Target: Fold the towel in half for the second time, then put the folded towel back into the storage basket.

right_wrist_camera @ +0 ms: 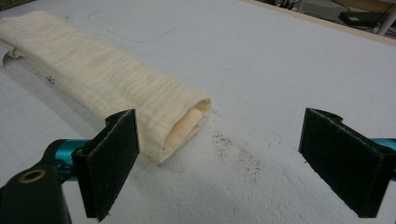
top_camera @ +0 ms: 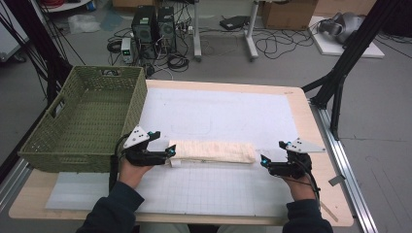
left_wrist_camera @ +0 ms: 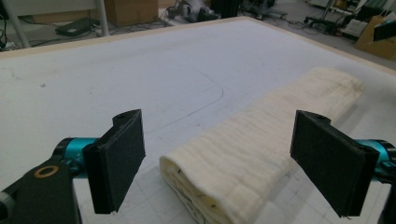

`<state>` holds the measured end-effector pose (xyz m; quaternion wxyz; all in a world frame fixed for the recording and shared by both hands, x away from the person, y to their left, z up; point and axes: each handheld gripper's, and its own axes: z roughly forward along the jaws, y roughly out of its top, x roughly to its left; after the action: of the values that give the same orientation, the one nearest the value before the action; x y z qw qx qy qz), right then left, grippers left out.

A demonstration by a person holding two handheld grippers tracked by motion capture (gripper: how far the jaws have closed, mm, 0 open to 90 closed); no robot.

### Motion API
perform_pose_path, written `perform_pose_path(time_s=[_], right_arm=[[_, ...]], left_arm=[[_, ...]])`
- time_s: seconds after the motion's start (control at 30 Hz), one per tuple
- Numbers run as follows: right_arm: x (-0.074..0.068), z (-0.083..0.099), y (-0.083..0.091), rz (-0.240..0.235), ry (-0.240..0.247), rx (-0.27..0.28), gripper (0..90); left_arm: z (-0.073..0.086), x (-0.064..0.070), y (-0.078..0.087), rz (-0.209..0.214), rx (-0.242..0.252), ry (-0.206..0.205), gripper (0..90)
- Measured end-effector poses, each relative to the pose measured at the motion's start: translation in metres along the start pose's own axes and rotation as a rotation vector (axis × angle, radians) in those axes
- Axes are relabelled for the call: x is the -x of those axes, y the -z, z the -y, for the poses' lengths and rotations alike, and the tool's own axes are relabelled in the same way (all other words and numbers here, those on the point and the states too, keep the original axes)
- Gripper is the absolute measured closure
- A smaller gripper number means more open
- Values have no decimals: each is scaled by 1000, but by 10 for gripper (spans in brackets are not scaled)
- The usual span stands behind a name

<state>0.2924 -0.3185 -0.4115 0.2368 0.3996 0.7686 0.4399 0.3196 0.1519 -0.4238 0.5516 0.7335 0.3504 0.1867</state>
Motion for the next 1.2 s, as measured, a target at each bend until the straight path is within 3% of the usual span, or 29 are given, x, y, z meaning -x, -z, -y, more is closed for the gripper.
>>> perform_pose_path(time_s=[0.23,0.4,0.8,1.2], right_arm=[[1,1,-2,-3,6,-5,113],[2,-1,0,21,2,21,113],[1,-2,-4,10,10,13,113],[1,1,-4,6,16,0,114]], left_arm=[[1,-1,0,-4,-3,0,187],[2,-2,2,-12,-8,3,189],[3,-3,3,-16,-11,21,192],[4,-2,-5,-52,-78,63,201]])
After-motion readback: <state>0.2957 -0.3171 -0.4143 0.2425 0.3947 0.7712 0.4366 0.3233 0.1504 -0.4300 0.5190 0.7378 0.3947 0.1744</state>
